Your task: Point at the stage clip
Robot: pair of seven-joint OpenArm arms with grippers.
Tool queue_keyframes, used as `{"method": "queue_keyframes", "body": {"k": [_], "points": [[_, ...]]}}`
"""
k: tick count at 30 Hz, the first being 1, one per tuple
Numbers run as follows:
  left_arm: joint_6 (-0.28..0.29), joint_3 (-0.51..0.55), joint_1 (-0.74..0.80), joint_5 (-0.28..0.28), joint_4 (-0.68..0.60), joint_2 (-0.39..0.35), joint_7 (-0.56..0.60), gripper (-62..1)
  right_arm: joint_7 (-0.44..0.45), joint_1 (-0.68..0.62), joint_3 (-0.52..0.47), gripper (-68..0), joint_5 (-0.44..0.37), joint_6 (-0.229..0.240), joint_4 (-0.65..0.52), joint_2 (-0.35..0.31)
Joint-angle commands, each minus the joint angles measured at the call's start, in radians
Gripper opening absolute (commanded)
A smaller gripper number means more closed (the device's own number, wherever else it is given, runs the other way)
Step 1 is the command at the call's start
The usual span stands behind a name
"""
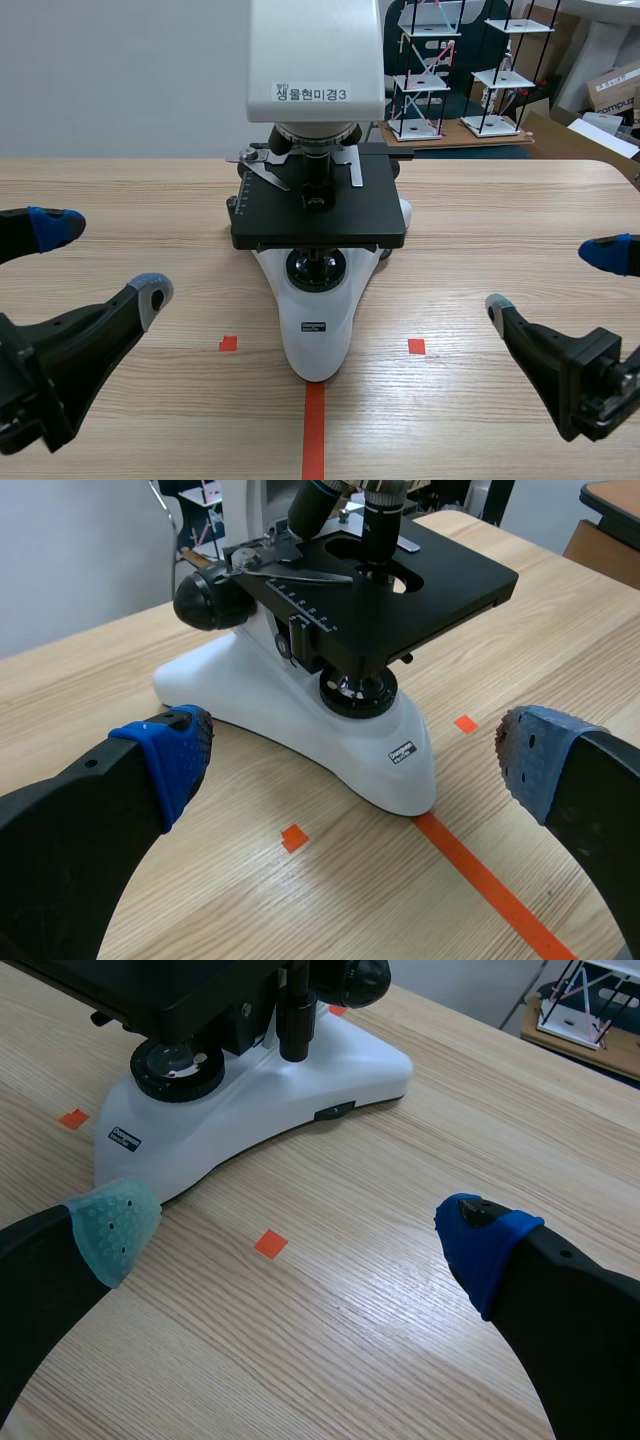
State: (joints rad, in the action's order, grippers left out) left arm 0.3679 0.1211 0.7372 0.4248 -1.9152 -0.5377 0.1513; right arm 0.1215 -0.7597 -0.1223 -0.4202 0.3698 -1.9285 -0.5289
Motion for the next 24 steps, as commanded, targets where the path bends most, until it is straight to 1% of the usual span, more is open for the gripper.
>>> {"method": "queue_keyframes", "body": {"k": [1, 6, 17, 24], "points": [[0.001, 0.003, 0.008, 0.009, -0.012, 0.003, 0.007, -1.3, 0.014, 0.009, -0.001, -7.1, -0.011, -0.003, -0.003, -0.008], [0.0, 0.003, 0.007, 0.009, -0.012, 0.003, 0.044, -1.3, 0.015, 0.009, -0.001, -7.1, -0.011, -0.003, -0.003, -0.008], [0.0, 0.003, 0.007, 0.009, -0.012, 0.003, 0.048, -1.3, 0.015, 0.009, -0.001, -7.1, -0.011, -0.004, -0.003, -0.008], [0.0, 0.003, 0.007, 0.009, -0.012, 0.003, 0.069, -1.3, 0.015, 0.009, -0.001, -7.1, -0.011, -0.004, -0.003, -0.008]]}}
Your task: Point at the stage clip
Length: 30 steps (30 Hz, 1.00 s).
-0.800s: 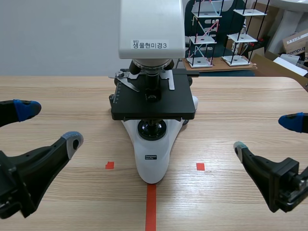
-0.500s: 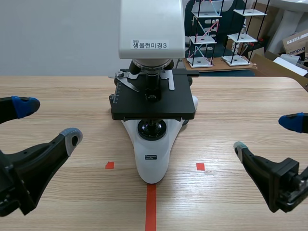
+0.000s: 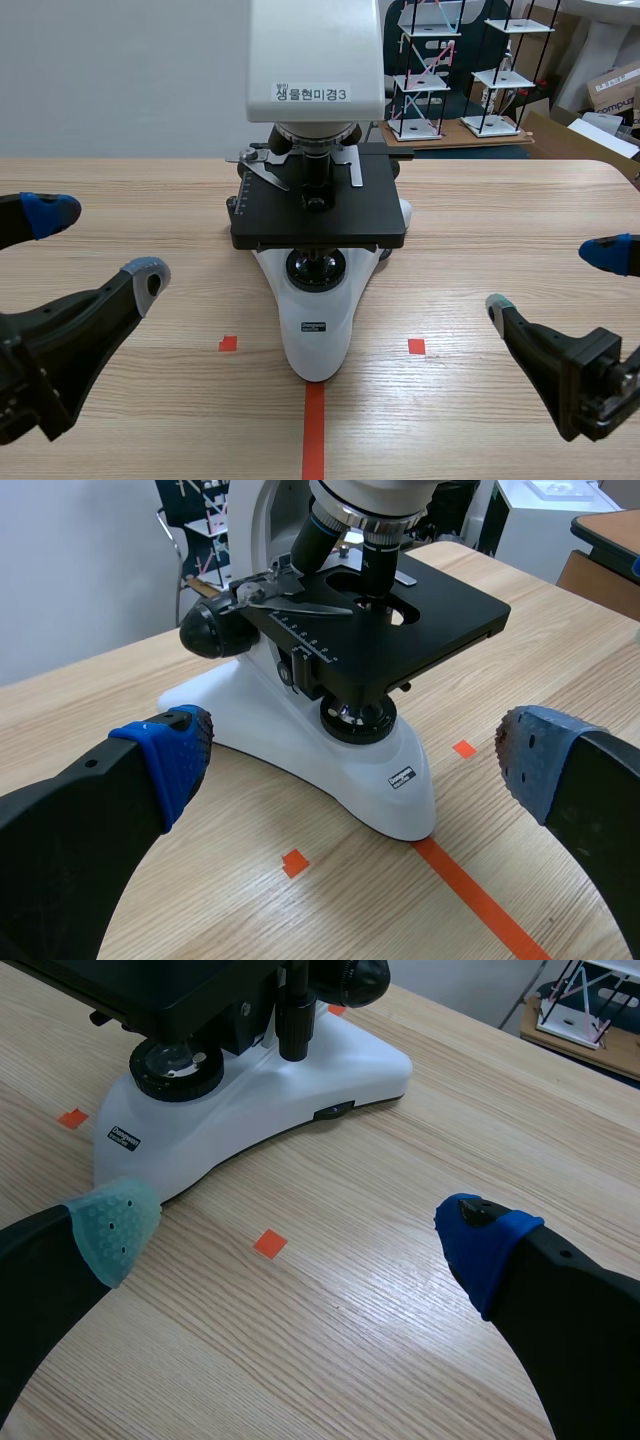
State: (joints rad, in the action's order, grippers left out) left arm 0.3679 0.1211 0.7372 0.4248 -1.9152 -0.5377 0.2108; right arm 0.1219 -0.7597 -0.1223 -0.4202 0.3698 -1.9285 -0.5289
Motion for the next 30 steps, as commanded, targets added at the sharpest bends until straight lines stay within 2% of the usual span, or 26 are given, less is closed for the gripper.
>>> {"method": "queue_keyframes", "body": {"k": [1, 18, 19, 21, 24, 26, 27, 30], "points": [[0.0, 0.003, 0.007, 0.009, -0.012, 0.003, 0.01, -1.3, 0.014, 0.009, -0.001, -7.1, -0.011, -0.004, -0.003, -0.008], [-0.003, 0.003, 0.007, 0.009, -0.012, 0.005, 0.01, -1.7, 0.015, 0.009, -0.001, -7.1, -0.011, -0.004, -0.003, -0.008], [-0.003, 0.003, 0.007, 0.009, -0.012, 0.005, 0.01, -4.1, 0.015, 0.009, -0.001, -7.1, -0.011, -0.004, -0.003, -0.008], [-0.003, 0.003, 0.007, 0.009, -0.012, 0.005, 0.01, -14.4, 0.015, 0.009, -0.001, -7.1, -0.011, -0.004, -0.003, -0.008], [-0.003, 0.003, 0.007, -0.003, -0.012, 0.005, 0.009, -40.0, 0.015, 0.009, -0.001, -7.1, -0.011, -0.004, -0.003, -0.008], [-0.006, 0.003, 0.007, -0.003, -0.012, 0.005, 0.009, -53.9, 0.015, 0.009, -0.001, -7.1, -0.011, -0.004, -0.003, -0.008], [-0.007, 0.003, 0.007, -0.004, -0.012, 0.005, 0.009, -58.2, 0.015, 0.009, -0.001, -7.1, -0.011, -0.004, -0.003, -0.008], [-0.007, 0.003, -0.013, -0.016, -0.01, 0.004, 0.009, -59.3, 0.015, 0.009, -0.001, -7.1, -0.011, -0.004, -0.003, -0.008]]}}
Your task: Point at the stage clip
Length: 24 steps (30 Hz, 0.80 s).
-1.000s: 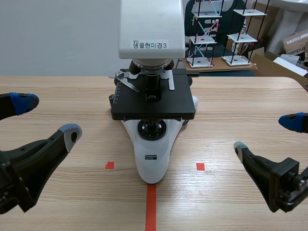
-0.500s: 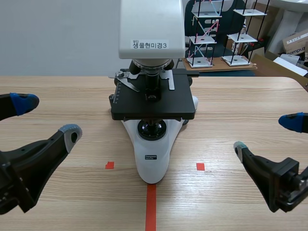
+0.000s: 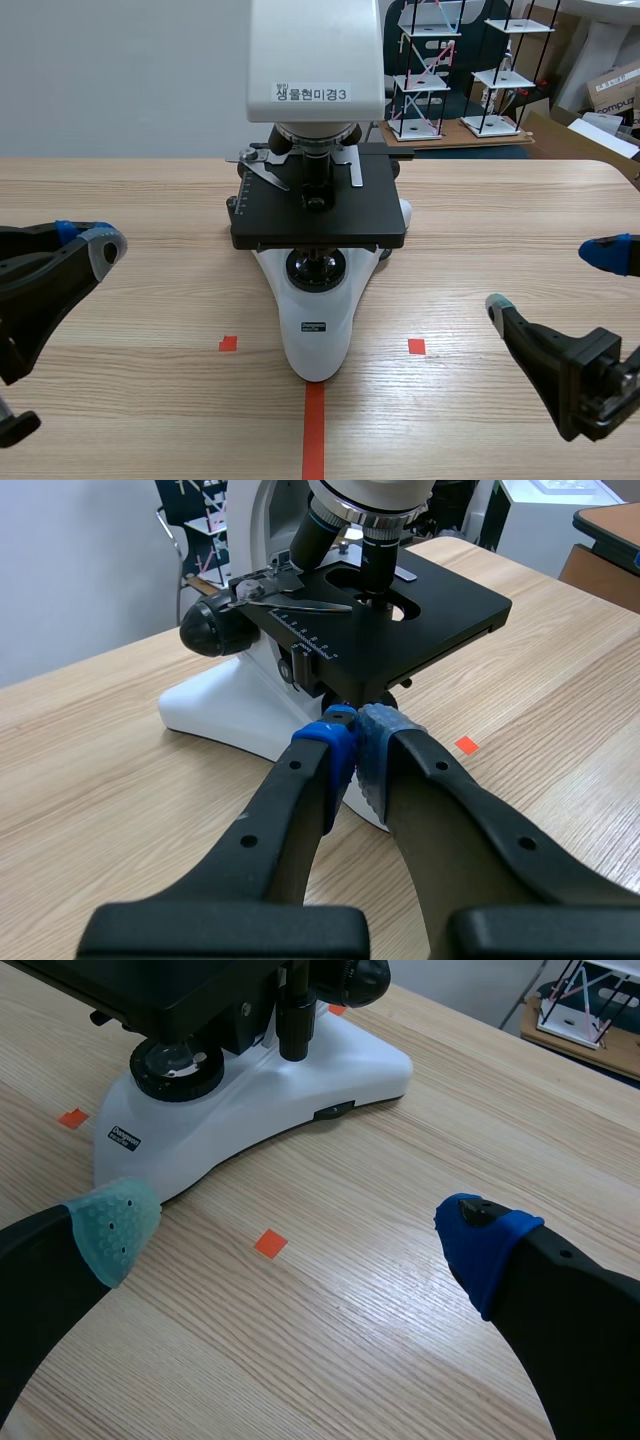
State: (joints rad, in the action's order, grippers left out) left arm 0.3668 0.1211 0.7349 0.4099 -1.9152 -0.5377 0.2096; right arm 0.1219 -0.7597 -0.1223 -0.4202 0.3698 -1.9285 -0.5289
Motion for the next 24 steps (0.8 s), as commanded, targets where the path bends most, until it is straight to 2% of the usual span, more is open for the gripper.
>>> {"method": "queue_keyframes", "body": {"k": [1, 3, 9, 18, 22, 24], "points": [[-0.006, 0.003, -0.021, -0.013, -0.01, 0.002, 0.01, -59.2, 0.014, 0.009, -0.001, -7.1, -0.011, -0.004, -0.003, -0.008], [-0.009, 0.003, -0.042, -0.039, -0.01, -0.008, 0.007, -59.3, 0.014, 0.009, -0.001, -7.1, -0.011, -0.004, -0.003, -0.008], [-0.017, 0.003, -0.126, -0.04, 0.015, -0.077, -0.041, -59.3, 0.014, 0.009, -0.001, -7.1, -0.011, -0.004, -0.003, -0.008], [-0.011, 0.003, -0.312, -0.032, 0.187, -0.203, -0.072, -59.2, 0.015, 0.009, -0.001, -7.1, -0.011, -0.004, -0.003, -0.008], [0.04, 0.002, -0.384, -0.018, 0.24, -0.253, -0.071, -59.2, 0.015, 0.009, -0.001, -7.1, -0.011, -0.004, -0.003, -0.008], [0.072, 0.002, -0.416, 0.01, 0.26, -0.274, -0.071, -59.2, 0.015, 0.009, -0.001, -7.1, -0.011, -0.004, -0.003, -0.008]]}}
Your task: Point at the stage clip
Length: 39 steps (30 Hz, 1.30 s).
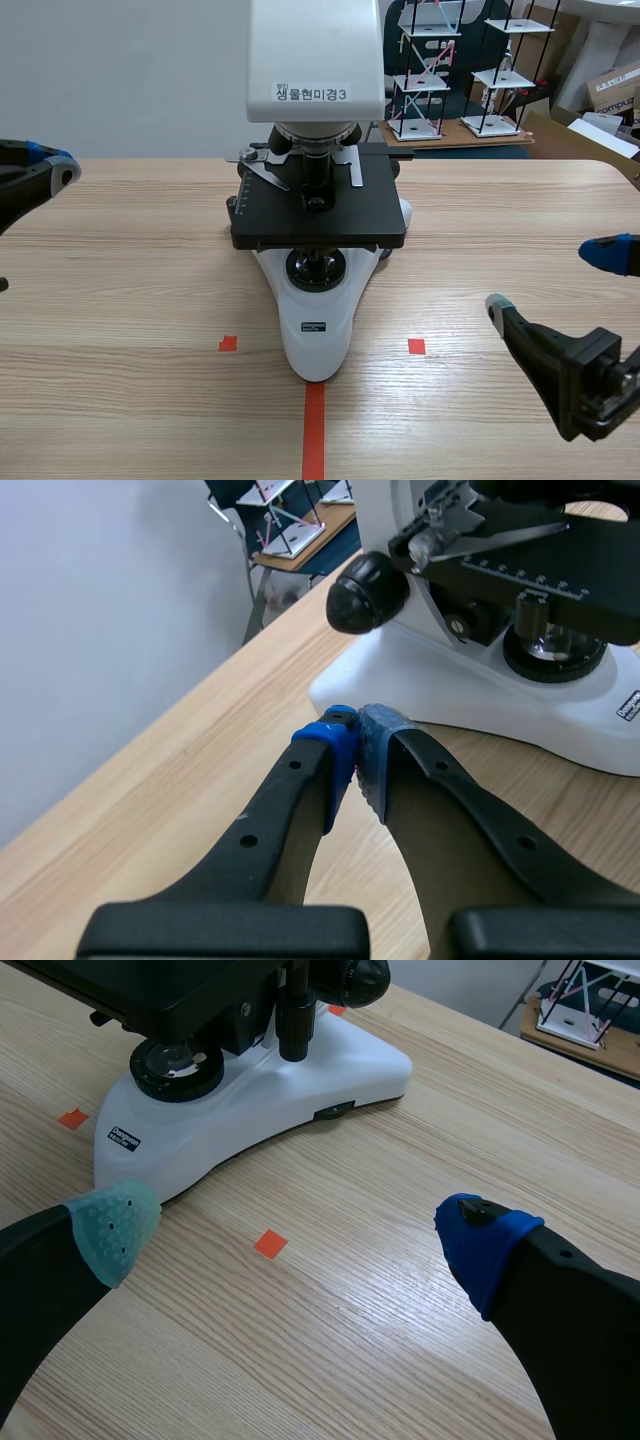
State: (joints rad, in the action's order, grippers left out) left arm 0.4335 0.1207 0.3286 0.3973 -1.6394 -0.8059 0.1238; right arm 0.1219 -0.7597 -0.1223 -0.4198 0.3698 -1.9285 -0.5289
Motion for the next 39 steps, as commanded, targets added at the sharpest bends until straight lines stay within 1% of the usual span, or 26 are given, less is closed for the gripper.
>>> {"method": "queue_keyframes", "body": {"k": [1, 2, 4, 6, 8, 14, 16, 20, 26, 32, 39], "points": [[0.017, 0.001, -0.024, 0.043, -0.008, -0.014, 0.014, -59.2, 0.015, 0.009, -0.001, -7.1, -0.011, -0.004, -0.003, -0.008], [0.029, 0.0, -0.037, 0.057, -0.002, -0.022, 0.014, -59.2, 0.015, 0.009, -0.001, -7.1, -0.011, -0.004, -0.003, -0.008], [0.033, -0.01, -0.068, 0.082, 0.01, -0.032, 0.014, -59.2, 0.015, 0.009, -0.001, -7.1, -0.011, -0.004, -0.003, -0.008], [0.042, -0.039, -0.103, 0.082, 0.022, -0.038, 0.014, -59.2, 0.015, 0.009, -0.001, -7.1, -0.011, -0.004, -0.003, -0.008], [0.065, -0.08, -0.143, 0.082, 0.032, -0.041, 0.014, -59.2, 0.015, 0.009, -0.001, -7.1, -0.011, -0.004, -0.003, -0.008], [0.064, -0.215, -0.259, 0.083, 0.042, -0.04, 0.011, -59.2, 0.015, 0.009, -0.001, -7.1, -0.011, -0.004, -0.003, -0.008], [0.064, -0.251, -0.292, 0.094, 0.042, -0.04, 0.006, -59.2, 0.015, 0.009, -0.001, -7.1, -0.011, -0.004, -0.003, -0.008], [0.063, -0.303, -0.335, 0.094, 0.043, -0.037, -0.008, -59.2, 0.015, 0.009, -0.001, -7.1, -0.011, -0.004, -0.003, -0.008], [0.06, -0.312, -0.363, 0.094, 0.071, -0.012, -0.02, -59.2, 0.015, 0.009, -0.001, -7.1, -0.011, -0.004, -0.003, -0.008], [0.064, -0.314, -0.365, 0.094, 0.096, -0.011, -0.02, -59.2, 0.015, 0.009, -0.001, -7.1, -0.011, -0.004, -0.003, -0.008], [0.064, -0.314, -0.365, 0.094, 0.096, -0.008, -0.016, -59.2, 0.015, 0.009, -0.001, -7.1, -0.011, -0.004, -0.003, -0.008]]}}
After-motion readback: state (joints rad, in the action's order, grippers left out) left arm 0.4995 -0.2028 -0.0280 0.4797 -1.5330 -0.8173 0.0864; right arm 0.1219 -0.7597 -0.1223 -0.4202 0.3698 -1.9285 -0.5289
